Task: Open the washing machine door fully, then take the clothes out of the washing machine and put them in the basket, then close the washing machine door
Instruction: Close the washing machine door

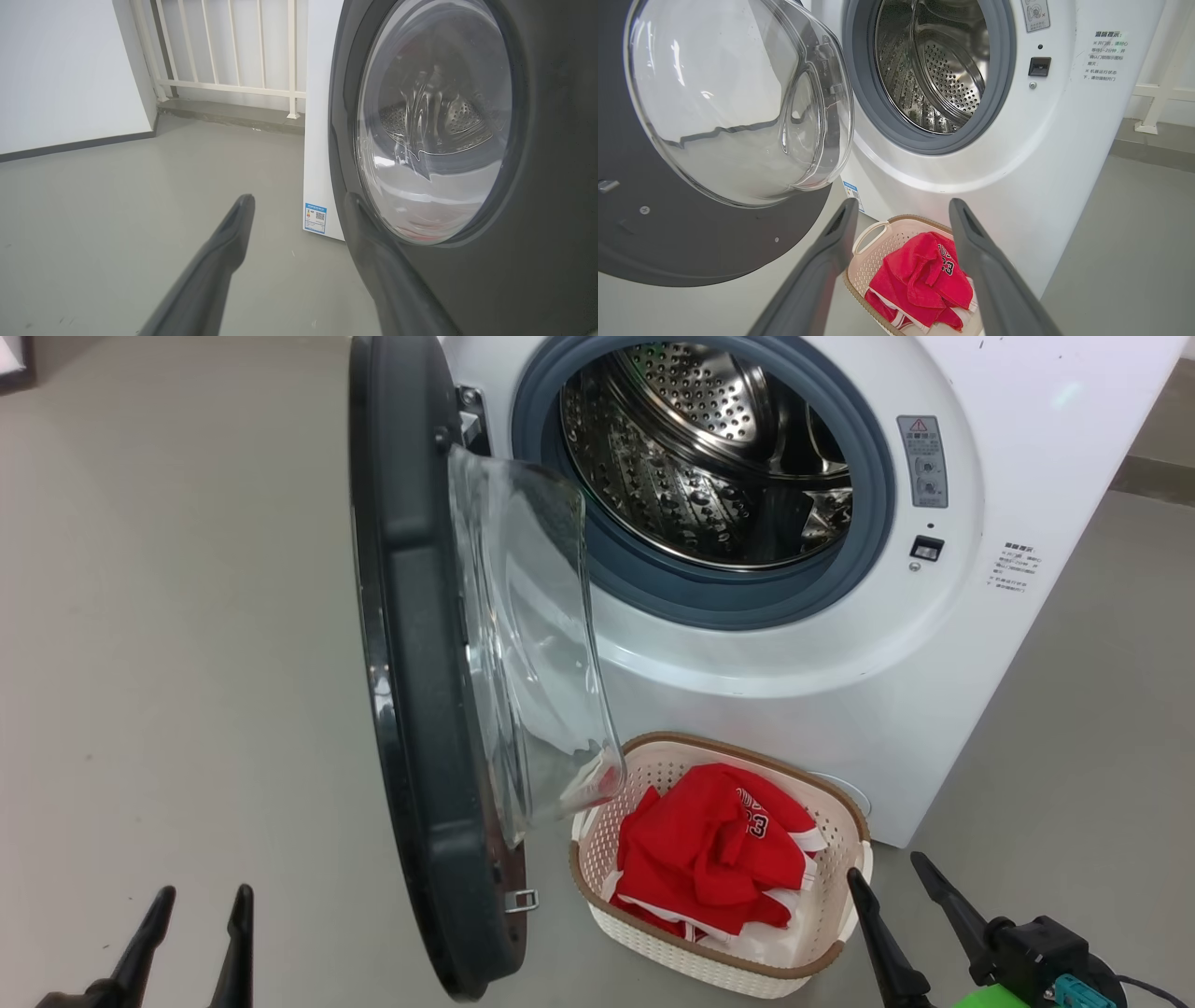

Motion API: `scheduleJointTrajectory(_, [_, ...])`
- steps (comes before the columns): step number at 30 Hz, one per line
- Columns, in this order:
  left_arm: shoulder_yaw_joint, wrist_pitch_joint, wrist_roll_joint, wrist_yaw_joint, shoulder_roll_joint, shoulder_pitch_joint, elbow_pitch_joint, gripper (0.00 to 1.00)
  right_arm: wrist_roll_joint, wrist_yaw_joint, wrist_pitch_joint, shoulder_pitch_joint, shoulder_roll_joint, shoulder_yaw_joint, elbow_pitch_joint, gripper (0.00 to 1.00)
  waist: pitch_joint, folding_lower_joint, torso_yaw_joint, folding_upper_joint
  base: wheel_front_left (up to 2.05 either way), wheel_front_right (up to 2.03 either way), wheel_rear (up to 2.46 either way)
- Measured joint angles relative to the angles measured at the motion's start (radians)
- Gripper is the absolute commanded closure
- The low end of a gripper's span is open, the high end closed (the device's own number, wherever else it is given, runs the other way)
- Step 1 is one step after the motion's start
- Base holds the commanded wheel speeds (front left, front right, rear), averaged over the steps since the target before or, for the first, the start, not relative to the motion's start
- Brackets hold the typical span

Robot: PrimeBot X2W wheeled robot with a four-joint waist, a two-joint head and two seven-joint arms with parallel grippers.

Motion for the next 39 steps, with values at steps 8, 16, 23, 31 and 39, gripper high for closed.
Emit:
scheduleJointTrajectory(8, [0.027, 0.0, 0.071, 0.0, -0.035, 0.017, -0.013, 0.0, 0.0, 0.0, 0.0, 0.001, 0.001, -0.004, 0.0, 0.0, -0.005, 0.0, -0.004, 0.0, 0.0, 0.0, 0.0])
scheduleJointTrajectory(16, [0.032, 0.0, 0.079, 0.0, -0.045, 0.026, -0.011, 0.0, 0.0, 0.0, 0.0, 0.004, 0.005, -0.009, 0.0, 0.0, 0.0, 0.0, -0.007, 0.0, 0.0, 0.0, 0.0])
scheduleJointTrajectory(23, [0.04, 0.0, 0.086, 0.0, -0.046, 0.026, -0.011, 0.0, 0.0, 0.0, 0.0, 0.004, 0.005, -0.01, 0.0, 0.0, -0.003, 0.0, -0.006, 0.0, 0.0, 0.0, 0.0])
scheduleJointTrajectory(31, [0.041, 0.0, 0.086, 0.0, -0.047, 0.026, -0.013, 0.0, 0.0, 0.0, 0.0, 0.01, 0.006, -0.008, 0.0, 0.0, -0.008, 0.0001, -0.006, 0.0, 0.0, 0.0, 0.0])
scheduleJointTrajectory(39, [0.039, 0.0, -0.014, 0.0, -0.036, 0.017, -0.019, 1.0, 0.0, 0.0, 0.0, 0.015, 0.008, -0.006, 0.0, 0.0, -0.011, 0.0, -0.006, 0.0, 0.0, 0.0, 0.0])
